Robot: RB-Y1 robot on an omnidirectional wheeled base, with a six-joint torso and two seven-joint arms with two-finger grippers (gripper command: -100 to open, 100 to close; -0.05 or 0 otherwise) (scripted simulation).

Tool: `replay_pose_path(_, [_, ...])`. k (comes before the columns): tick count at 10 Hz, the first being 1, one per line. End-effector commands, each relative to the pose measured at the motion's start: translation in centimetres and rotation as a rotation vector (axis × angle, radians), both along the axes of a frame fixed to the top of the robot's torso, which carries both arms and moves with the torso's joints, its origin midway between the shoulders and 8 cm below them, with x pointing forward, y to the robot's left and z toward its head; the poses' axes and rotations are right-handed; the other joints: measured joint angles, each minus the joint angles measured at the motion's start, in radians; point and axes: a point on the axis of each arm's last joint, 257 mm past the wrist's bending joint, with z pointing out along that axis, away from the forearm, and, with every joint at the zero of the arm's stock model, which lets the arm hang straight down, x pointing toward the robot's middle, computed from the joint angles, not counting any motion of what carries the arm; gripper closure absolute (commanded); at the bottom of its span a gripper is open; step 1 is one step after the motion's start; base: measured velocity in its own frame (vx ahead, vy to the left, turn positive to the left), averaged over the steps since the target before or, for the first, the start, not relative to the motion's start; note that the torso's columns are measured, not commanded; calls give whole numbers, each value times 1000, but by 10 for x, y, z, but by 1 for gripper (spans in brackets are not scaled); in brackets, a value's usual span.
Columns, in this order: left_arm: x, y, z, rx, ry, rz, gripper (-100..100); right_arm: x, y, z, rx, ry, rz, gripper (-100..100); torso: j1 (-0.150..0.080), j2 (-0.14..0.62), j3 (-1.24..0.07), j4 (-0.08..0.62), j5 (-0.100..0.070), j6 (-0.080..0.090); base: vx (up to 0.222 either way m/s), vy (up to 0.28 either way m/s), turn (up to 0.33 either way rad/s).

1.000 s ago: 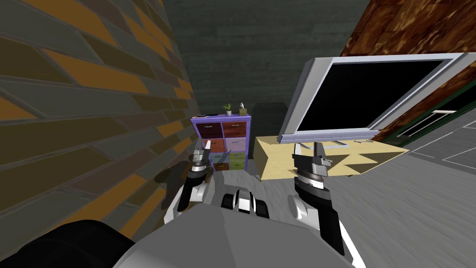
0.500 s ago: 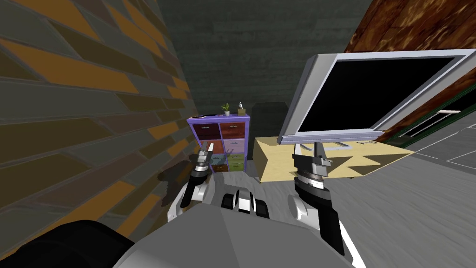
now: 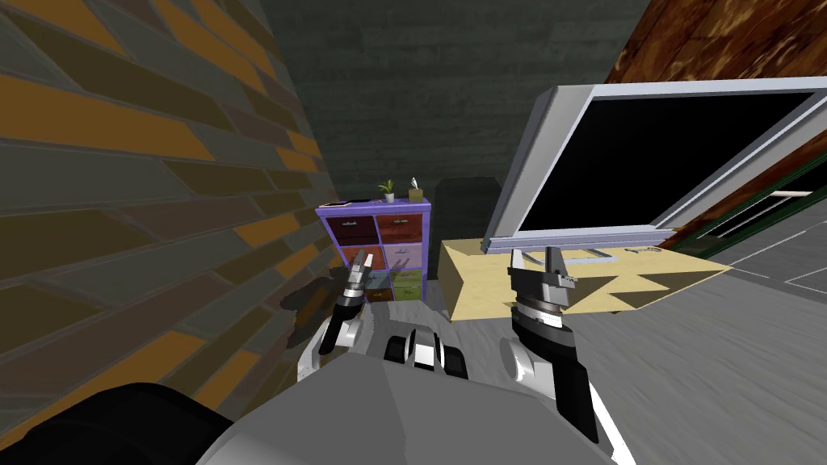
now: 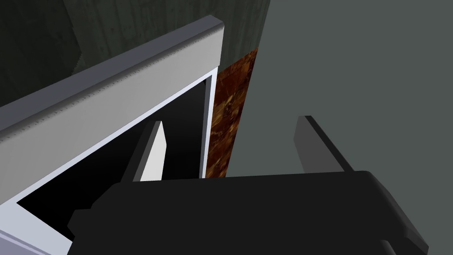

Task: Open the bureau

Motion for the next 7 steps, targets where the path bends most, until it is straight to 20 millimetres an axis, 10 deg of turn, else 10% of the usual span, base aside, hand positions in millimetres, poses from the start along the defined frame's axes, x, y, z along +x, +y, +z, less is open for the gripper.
replay_pose_path(1, [9, 6, -21, -6, 44, 9, -100, 0, 0, 0, 0, 0, 0, 0, 0, 1, 0, 0, 0, 0, 70, -41, 0])
replay_pose_path(7, [24, 17, -64, -20, 126, 27, -100, 0, 0, 0, 0, 0, 0, 0, -1, 0, 0, 0, 0, 0, 63, -35, 0])
